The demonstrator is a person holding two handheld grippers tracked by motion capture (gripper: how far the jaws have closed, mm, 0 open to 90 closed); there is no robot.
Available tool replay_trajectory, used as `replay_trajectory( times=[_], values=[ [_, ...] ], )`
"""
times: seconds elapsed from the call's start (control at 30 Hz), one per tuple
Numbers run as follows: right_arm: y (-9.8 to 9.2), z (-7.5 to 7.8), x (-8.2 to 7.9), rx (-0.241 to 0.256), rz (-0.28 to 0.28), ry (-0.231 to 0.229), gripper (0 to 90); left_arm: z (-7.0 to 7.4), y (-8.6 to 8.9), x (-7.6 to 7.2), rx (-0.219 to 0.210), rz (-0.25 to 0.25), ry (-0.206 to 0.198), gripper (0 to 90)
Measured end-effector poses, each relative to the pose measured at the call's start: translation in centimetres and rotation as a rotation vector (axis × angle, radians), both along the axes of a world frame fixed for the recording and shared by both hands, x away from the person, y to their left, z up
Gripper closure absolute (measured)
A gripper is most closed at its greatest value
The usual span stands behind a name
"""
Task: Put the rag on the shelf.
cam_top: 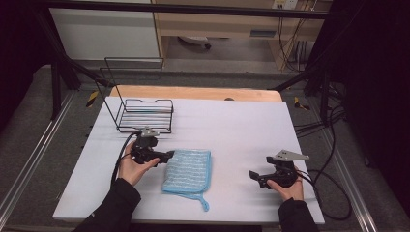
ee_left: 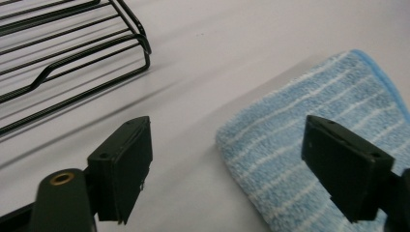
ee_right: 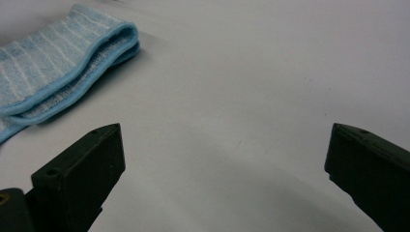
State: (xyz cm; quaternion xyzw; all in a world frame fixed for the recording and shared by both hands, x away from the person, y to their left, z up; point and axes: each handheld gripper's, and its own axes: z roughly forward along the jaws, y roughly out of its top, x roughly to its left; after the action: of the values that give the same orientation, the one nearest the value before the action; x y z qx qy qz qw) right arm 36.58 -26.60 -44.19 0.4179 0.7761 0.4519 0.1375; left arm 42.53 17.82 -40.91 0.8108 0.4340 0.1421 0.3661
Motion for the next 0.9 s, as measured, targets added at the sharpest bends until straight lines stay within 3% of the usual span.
replay_trajectory(
  times=[0.13, 0.23, 0.37, 0.5, 0.9],
  values=[
    [0.0, 0.0, 0.0, -0.004, -0.001, 0.002, 1.2, -0.9, -0.1, 0.5, -0.038, 0.018, 0.035, 29.6],
    [0.1, 0.0, 0.0, -0.003, -0.001, 0.004, 1.2, -1.6, -0.1, 0.6, -0.020, 0.028, 0.051, 36.2],
    [0.1, -0.1, 0.1, 0.000, -0.003, 0.005, 1.1, -2.2, -0.1, 1.0, -0.054, 0.040, 0.068, 45.4],
    [0.3, -0.1, 0.1, -0.007, 0.004, 0.000, 0.9, -2.9, -0.5, 1.4, -0.058, 0.022, 0.093, 52.4],
    [0.8, 0.1, 0.3, -0.017, 0.001, 0.001, 0.6, -3.6, -1.1, 1.3, -0.067, -0.002, 0.104, 74.1]
  ],
)
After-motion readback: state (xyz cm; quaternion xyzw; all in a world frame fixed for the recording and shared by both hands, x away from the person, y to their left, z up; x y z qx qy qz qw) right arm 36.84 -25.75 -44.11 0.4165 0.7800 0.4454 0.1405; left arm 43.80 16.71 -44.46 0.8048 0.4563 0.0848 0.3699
